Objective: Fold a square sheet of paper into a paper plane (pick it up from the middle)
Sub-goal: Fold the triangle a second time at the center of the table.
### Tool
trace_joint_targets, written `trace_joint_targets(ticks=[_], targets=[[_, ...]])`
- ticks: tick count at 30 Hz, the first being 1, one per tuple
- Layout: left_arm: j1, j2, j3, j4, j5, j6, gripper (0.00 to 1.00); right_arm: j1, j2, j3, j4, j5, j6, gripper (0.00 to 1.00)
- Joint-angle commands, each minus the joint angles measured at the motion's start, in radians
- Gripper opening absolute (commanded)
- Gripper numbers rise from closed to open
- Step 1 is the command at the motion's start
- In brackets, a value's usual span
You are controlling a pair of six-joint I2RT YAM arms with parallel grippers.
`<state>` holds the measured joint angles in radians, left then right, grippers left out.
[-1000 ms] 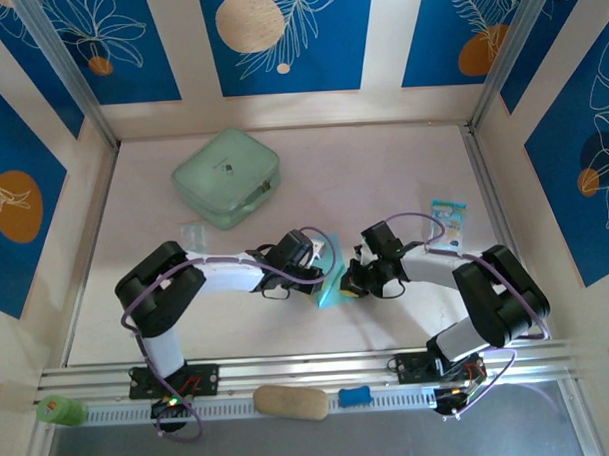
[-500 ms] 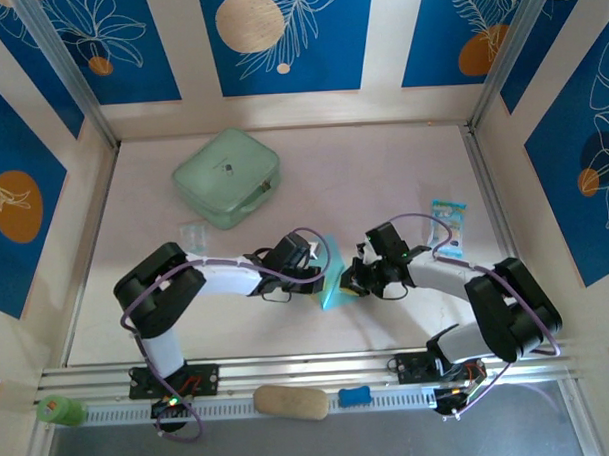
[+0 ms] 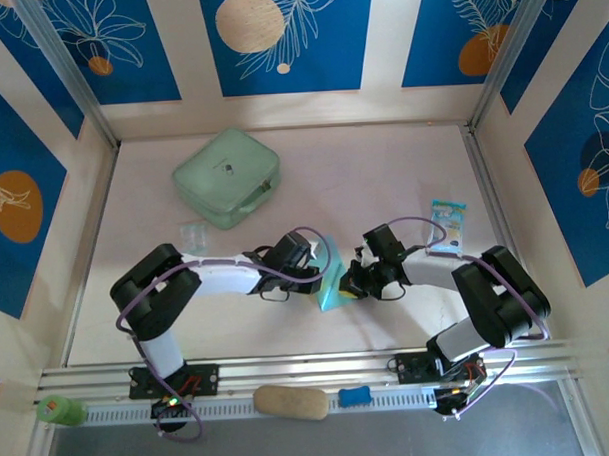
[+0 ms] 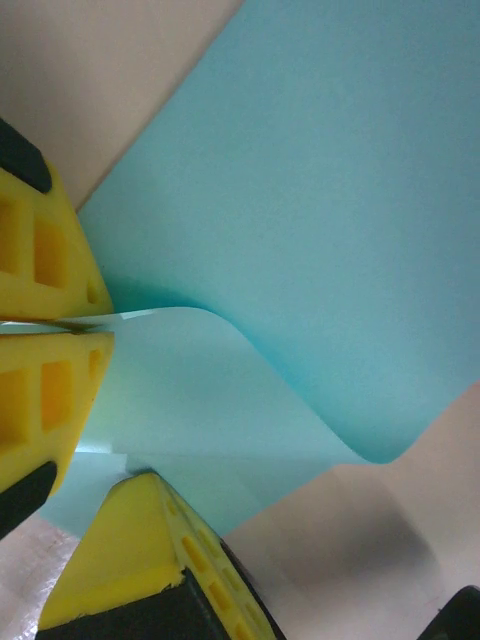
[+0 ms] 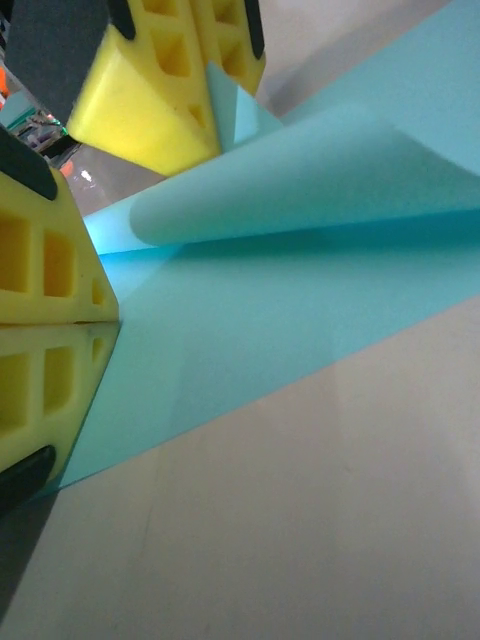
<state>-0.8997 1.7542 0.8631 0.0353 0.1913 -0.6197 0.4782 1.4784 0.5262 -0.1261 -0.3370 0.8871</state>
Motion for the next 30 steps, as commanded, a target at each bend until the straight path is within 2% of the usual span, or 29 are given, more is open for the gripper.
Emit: trace_joint_targets(ticks=[1, 23, 30], targets=[[-0.003, -0.019, 0.04, -0.072, -0.044, 0.061, 0.1, 0.0, 0.031, -0.012, -0.048, 0.027, -0.01, 0.06], [-0.001, 0.034, 0.041, -0.035, -0.023, 0.073, 0.12, -0.001, 0.028, -0.012, -0.043, 0.013, -0.016, 0.06], [-0.001, 0.01, 0.031, -0.016, -0.016, 0.084, 0.13, -0.004, 0.029, -0.012, -0.046, 0.014, -0.018, 0.06]])
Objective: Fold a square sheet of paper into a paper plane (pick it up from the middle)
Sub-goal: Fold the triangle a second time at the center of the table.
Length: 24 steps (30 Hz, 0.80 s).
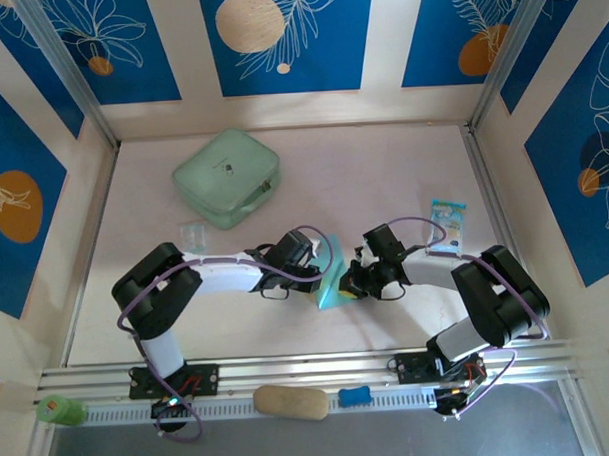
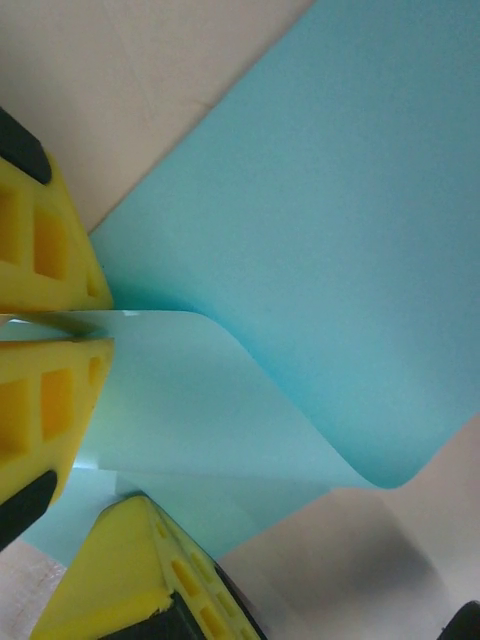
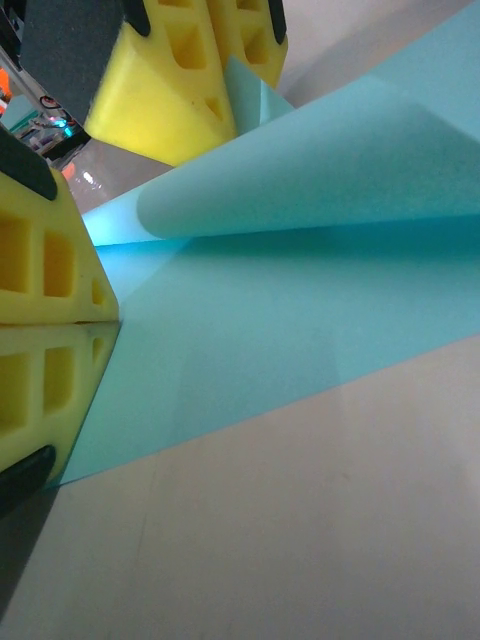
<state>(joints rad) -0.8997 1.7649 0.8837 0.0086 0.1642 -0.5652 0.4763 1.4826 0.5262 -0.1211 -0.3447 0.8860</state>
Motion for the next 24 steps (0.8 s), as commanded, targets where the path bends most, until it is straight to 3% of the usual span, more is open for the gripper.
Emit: trace_joint_targets(ticks=[1, 24], targets=[[-0.001, -0.004, 0.01, 0.01, 0.009, 0.032, 0.13, -0.002, 0.025, -0.011, -0.051, 0.022, -0.016, 0.06], [-0.001, -0.022, 0.015, -0.004, -0.006, 0.057, 0.13, -0.005, 0.025, -0.012, -0.051, 0.021, -0.016, 0.06]])
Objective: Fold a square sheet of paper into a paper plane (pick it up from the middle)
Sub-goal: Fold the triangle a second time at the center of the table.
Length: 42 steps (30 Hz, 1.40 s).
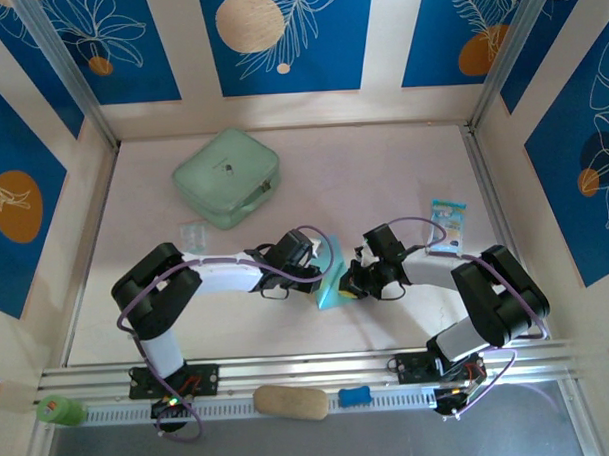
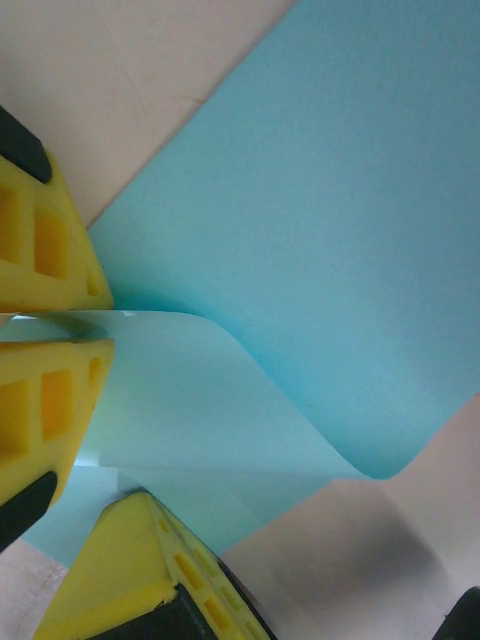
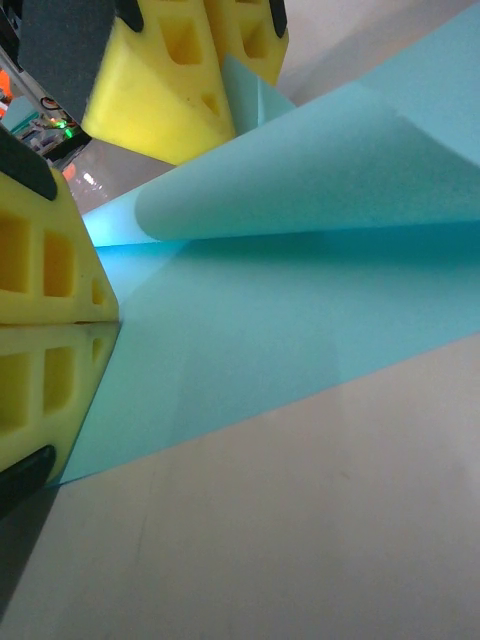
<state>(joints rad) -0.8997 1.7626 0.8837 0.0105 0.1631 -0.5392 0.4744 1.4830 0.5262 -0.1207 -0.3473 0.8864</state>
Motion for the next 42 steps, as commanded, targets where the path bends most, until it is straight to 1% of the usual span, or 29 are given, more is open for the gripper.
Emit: trace_joint_targets(ticks=[1, 6, 10, 23, 33, 42], targets=[[-0.001, -0.024, 0.015, -0.006, -0.007, 0.032, 0.13, -0.003, 0.024, -0.013, -0.05, 0.024, -0.016, 0.06], [-0.001, -0.013, 0.03, -0.035, -0.015, 0.044, 0.12, -0.003, 0.026, -0.012, -0.051, 0.024, -0.017, 0.06], [-0.001, -0.009, 0.027, -0.019, -0.005, 0.041, 0.12, -0.003, 0.026, -0.012, -0.051, 0.022, -0.017, 0.06], [-0.001, 0.014, 0.03, -0.035, -0.02, 0.048, 0.12, -0.003, 0.025, -0.011, -0.053, 0.023, -0.018, 0.06], [-0.001, 0.025, 0.02, -0.013, -0.005, 0.048, 0.12, -0.003, 0.026, -0.008, -0.057, 0.021, -0.021, 0.06], [-0.002, 0.029, 0.038, -0.035, -0.007, 0.064, 0.12, -0.005, 0.025, -0.009, -0.058, 0.022, -0.019, 0.06]])
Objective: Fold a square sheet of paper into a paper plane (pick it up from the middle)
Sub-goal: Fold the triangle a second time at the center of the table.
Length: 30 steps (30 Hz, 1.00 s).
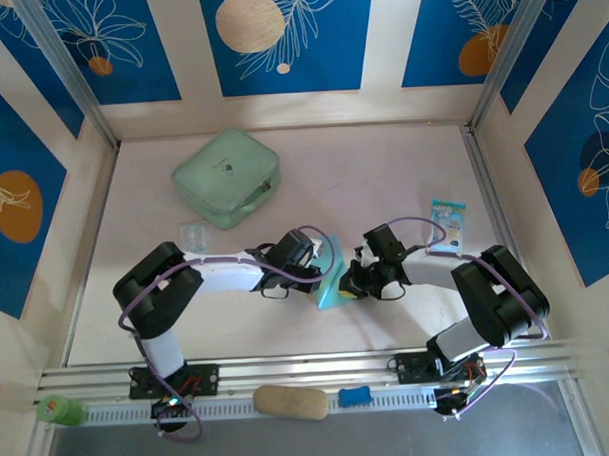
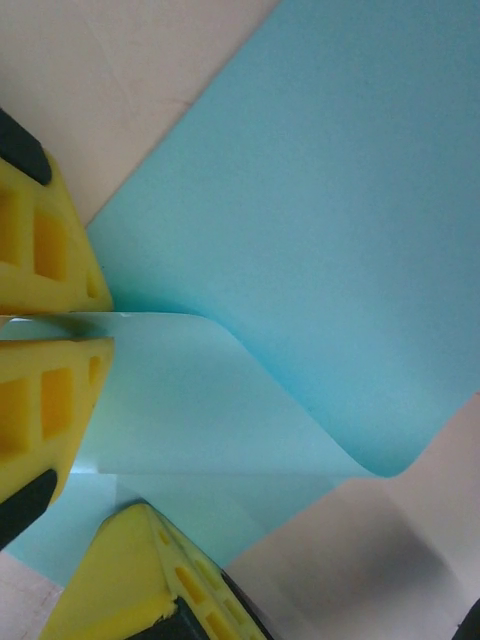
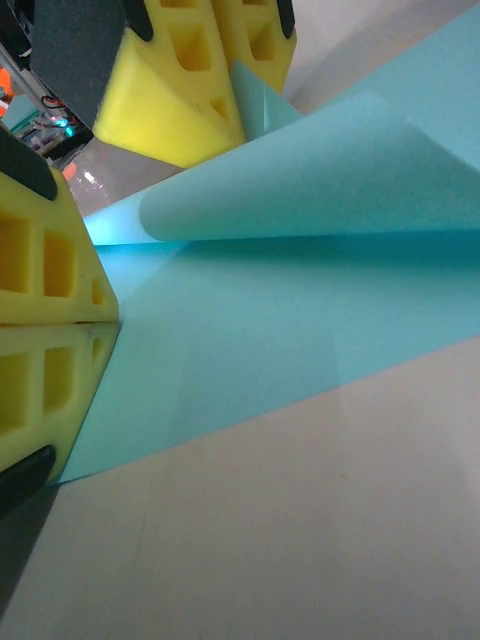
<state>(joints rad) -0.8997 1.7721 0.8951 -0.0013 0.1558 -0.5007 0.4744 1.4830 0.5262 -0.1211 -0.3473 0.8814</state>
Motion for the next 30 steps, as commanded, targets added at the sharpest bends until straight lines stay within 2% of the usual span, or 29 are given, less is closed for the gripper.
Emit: trace_joint_targets(ticks=[1, 20, 25, 30], targets=[[0.0, 0.025, 0.028, -0.026, 0.003, 0.025, 0.12, -0.004, 0.024, -0.008, -0.057, 0.021, -0.015, 0.06], [-0.002, 0.056, 0.019, -0.051, 0.018, -0.001, 0.09, -0.043, -0.088, 0.051, -0.043, -0.03, -0.024, 0.08], [-0.002, 0.041, 0.024, -0.041, 0.021, -0.013, 0.09, -0.029, -0.077, 0.043, -0.007, -0.059, -0.013, 0.08], [-0.003, 0.012, 0.036, -0.044, 0.017, -0.018, 0.09, -0.007, -0.025, 0.021, -0.037, -0.014, -0.009, 0.06]])
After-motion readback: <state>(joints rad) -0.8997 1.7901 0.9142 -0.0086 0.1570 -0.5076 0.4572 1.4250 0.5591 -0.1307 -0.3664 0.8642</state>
